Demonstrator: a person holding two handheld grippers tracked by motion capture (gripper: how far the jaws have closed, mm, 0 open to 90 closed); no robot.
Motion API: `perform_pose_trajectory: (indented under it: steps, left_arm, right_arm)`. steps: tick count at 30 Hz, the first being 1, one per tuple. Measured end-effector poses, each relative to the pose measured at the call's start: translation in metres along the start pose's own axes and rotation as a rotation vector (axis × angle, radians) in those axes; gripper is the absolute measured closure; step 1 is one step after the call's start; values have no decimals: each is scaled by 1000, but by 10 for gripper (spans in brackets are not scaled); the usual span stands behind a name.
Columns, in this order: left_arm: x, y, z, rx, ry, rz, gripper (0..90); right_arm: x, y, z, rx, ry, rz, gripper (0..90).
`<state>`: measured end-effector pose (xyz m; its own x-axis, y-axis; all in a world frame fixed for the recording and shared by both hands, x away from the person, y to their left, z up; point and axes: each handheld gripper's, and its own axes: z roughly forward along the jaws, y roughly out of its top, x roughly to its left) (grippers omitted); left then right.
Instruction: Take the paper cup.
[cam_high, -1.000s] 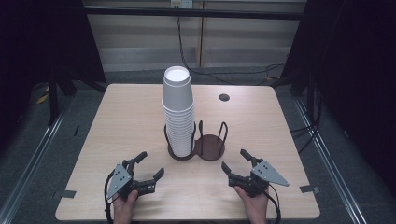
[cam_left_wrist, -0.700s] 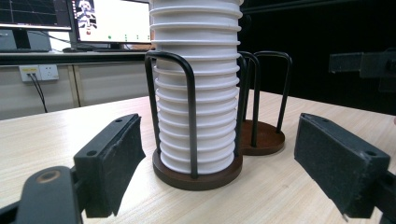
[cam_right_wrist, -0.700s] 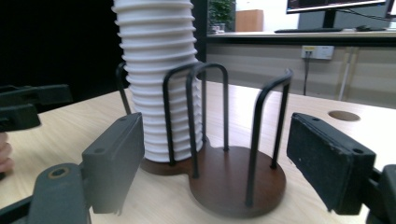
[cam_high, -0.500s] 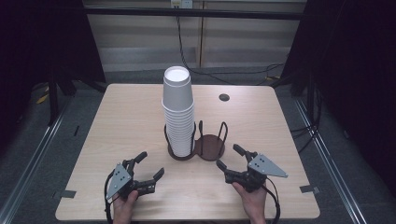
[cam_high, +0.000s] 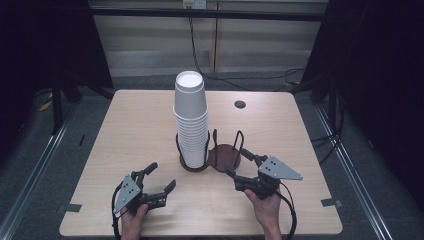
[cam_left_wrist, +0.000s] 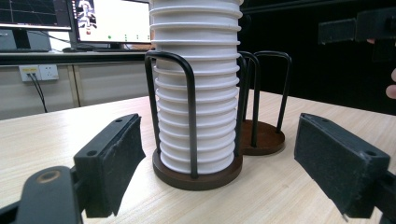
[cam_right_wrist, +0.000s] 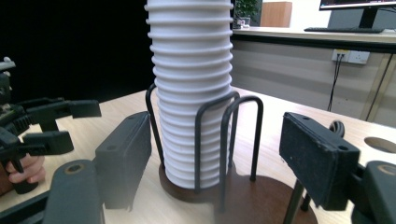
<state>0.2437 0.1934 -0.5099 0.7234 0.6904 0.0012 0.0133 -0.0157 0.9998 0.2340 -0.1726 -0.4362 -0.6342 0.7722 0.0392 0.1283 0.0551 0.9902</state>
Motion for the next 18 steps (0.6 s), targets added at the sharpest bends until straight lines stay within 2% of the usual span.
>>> perform_pose_trajectory:
  steps: [3,5,10,16,18]
  left_arm:
    - [-1,0,0,-2,-4,-10,155]
    - [-1,0,0,-2,-3,-9,155]
    - [-1,0,0,-4,-3,-11,155]
    - [0,0,0,-3,0,-3,155]
    - [-1,0,0,-5,-3,-12,155]
  right_arm:
    - [-1,6,2,4,15,16,241]
    - [0,10,5,22,34,-2,197]
    - [-1,21,11,47,85,18,202]
    - [-3,34,17,53,104,20,157]
    - [-3,39,19,53,102,19,142]
